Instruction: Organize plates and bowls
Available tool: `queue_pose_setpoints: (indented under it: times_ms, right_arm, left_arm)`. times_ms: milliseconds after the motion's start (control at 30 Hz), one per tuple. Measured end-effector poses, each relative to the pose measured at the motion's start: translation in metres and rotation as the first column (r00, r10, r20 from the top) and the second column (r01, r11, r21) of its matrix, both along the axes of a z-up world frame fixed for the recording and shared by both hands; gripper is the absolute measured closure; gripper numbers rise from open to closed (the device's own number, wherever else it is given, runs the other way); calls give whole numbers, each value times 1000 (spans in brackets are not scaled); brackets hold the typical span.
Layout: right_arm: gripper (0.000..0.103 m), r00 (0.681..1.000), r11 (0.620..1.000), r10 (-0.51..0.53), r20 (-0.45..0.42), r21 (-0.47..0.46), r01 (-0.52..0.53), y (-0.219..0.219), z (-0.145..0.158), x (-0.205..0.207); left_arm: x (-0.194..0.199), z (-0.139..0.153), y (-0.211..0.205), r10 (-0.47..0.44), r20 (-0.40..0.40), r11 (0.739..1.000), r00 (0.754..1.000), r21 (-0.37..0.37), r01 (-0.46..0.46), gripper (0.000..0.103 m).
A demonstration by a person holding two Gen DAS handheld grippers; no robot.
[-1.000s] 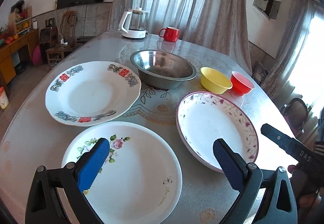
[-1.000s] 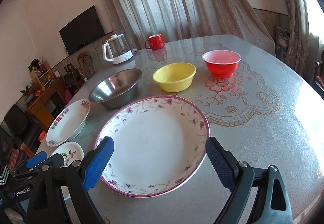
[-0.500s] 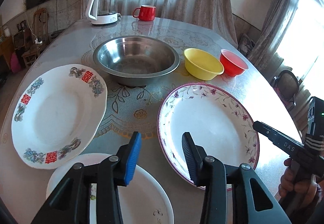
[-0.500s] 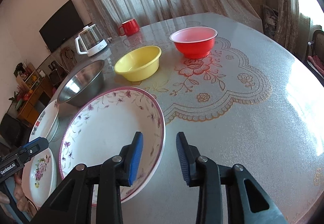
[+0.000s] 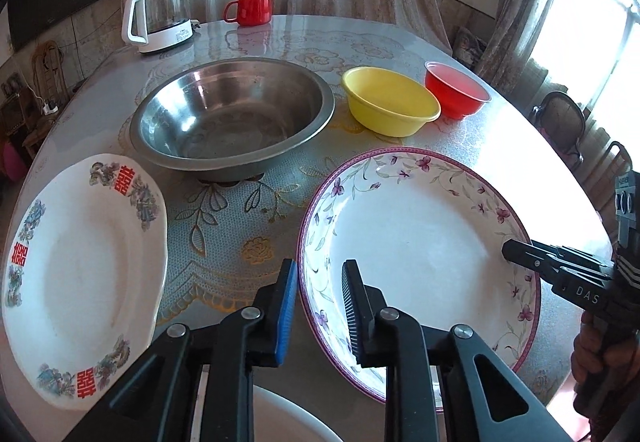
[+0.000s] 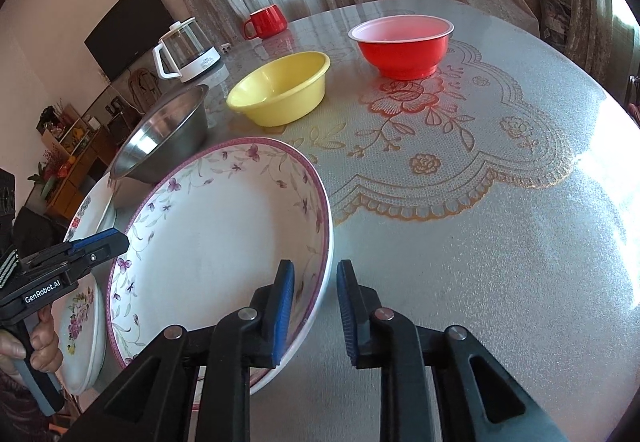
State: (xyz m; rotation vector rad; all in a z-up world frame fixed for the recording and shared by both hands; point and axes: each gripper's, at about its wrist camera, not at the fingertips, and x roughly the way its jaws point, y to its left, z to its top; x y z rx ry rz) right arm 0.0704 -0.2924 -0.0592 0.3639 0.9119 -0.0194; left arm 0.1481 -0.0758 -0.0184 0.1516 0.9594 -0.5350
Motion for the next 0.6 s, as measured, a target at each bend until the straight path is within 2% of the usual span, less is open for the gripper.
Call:
queue_pose_setpoints:
  times_ms: [133, 233, 467, 600]
  right_arm:
    - [82, 1000, 1000, 11, -10, 15, -11, -2, 0, 2]
    - [82, 1000, 1000, 20, -15, 11, -20, -2, 1, 4]
    - [82, 999, 999, 36, -15, 12, -36, -2, 1, 5]
    - [82, 999, 999, 49, -19, 12, -49, -2, 1, 6]
  left_arm:
    - [2, 5, -6, -51, 44, 999, 998, 18, 51, 94]
    - [7, 5, -12, -79, 65, 996, 995, 53, 76, 94]
    - [22, 1, -15, -90, 30, 993, 995, 85, 87, 93]
    - [21, -5, -21, -130, 15, 984, 991, 124, 127, 87]
